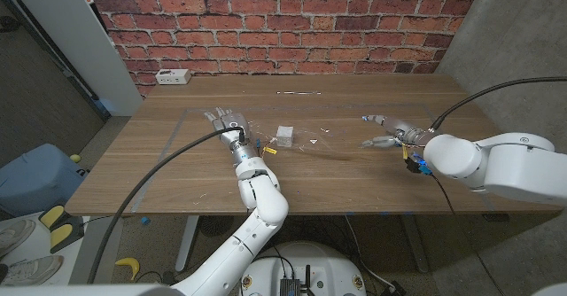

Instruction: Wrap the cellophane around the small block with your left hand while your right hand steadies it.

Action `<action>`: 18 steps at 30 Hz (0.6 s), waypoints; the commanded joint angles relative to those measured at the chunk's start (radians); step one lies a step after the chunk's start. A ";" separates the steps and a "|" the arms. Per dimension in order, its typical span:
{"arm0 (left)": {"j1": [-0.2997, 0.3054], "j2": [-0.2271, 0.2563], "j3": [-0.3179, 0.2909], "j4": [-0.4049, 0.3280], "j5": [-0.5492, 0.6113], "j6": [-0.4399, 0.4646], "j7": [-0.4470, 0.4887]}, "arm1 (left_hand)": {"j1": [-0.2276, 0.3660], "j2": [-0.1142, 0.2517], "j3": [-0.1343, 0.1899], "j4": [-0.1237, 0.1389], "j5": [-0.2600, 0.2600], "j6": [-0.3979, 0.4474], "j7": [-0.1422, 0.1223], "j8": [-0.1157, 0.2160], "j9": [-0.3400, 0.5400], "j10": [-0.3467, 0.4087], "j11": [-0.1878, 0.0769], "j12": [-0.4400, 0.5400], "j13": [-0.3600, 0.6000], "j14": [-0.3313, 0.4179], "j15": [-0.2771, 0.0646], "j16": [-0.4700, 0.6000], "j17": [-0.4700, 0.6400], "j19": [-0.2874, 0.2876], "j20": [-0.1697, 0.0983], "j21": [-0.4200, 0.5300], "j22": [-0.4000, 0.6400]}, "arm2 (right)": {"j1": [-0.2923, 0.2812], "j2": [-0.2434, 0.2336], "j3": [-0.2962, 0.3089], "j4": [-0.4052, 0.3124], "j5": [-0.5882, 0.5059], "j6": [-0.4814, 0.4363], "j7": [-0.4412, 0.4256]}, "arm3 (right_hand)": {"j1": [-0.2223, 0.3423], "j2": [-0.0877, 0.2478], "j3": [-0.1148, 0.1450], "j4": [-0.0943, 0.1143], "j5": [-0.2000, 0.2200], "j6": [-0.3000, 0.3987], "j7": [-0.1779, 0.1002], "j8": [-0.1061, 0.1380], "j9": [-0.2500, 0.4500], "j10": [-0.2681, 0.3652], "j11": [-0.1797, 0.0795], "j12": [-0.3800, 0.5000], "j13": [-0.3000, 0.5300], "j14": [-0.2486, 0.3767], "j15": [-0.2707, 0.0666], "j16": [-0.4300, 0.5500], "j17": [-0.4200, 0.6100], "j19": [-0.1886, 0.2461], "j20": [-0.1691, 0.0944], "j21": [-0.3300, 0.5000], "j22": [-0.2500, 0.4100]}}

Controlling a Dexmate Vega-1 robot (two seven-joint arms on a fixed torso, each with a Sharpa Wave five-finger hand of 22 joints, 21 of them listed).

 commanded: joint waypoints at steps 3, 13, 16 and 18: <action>-0.117 0.080 0.094 0.017 -0.224 0.088 0.038 | 0.006 -0.008 0.015 -0.006 0.012 0.016 0.002 0.032 -0.003 0.012 0.002 -0.001 0.004 0.007 -0.031 -0.004 0.000 0.010 -0.002 0.006 0.001 | -0.138 0.091 0.015 0.047 -0.311 0.169 -0.069 | -0.008 0.005 -0.014 -0.007 0.011 0.085 0.015 0.021 0.001 0.085 -0.011 0.020 0.006 0.083 -0.023 0.037 0.015 0.079 -0.010 0.020 0.004; -0.233 0.134 0.187 0.049 -0.360 0.134 0.025 | -0.003 -0.013 0.028 -0.016 0.020 0.028 0.011 0.038 -0.006 0.020 0.001 -0.005 0.007 0.008 -0.030 -0.008 0.000 0.009 -0.002 0.007 0.001 | -0.266 0.175 0.054 0.116 -0.523 0.375 -0.170 | -0.013 0.028 -0.031 -0.021 0.014 0.187 0.050 0.045 -0.001 0.250 -0.013 0.055 0.014 0.258 -0.088 0.136 0.064 0.224 -0.033 0.063 0.012; -0.264 0.141 0.201 0.057 -0.425 0.134 0.038 | -0.006 -0.017 0.035 -0.022 0.026 0.043 0.014 0.044 -0.008 0.025 0.002 -0.006 0.008 0.010 -0.030 -0.009 -0.001 0.010 -0.003 0.008 0.001 | -0.302 0.197 0.086 0.135 -0.543 0.437 -0.171 | -0.006 0.032 -0.032 -0.031 0.016 0.234 0.058 0.061 -0.002 0.303 -0.015 0.070 0.019 0.302 -0.104 0.166 0.081 0.253 -0.033 0.074 0.014; -0.287 0.149 0.214 0.061 -0.466 0.135 0.043 | -0.006 -0.020 0.038 -0.026 0.029 0.054 0.021 0.048 -0.011 0.027 0.006 -0.007 0.009 0.011 -0.030 -0.009 -0.001 0.010 -0.002 0.008 0.000 | -0.327 0.214 0.110 0.147 -0.551 0.476 -0.171 | -0.002 0.037 -0.034 -0.037 0.016 0.257 0.061 0.068 -0.003 0.337 -0.015 0.079 0.024 0.346 -0.125 0.195 0.096 0.274 -0.043 0.081 0.015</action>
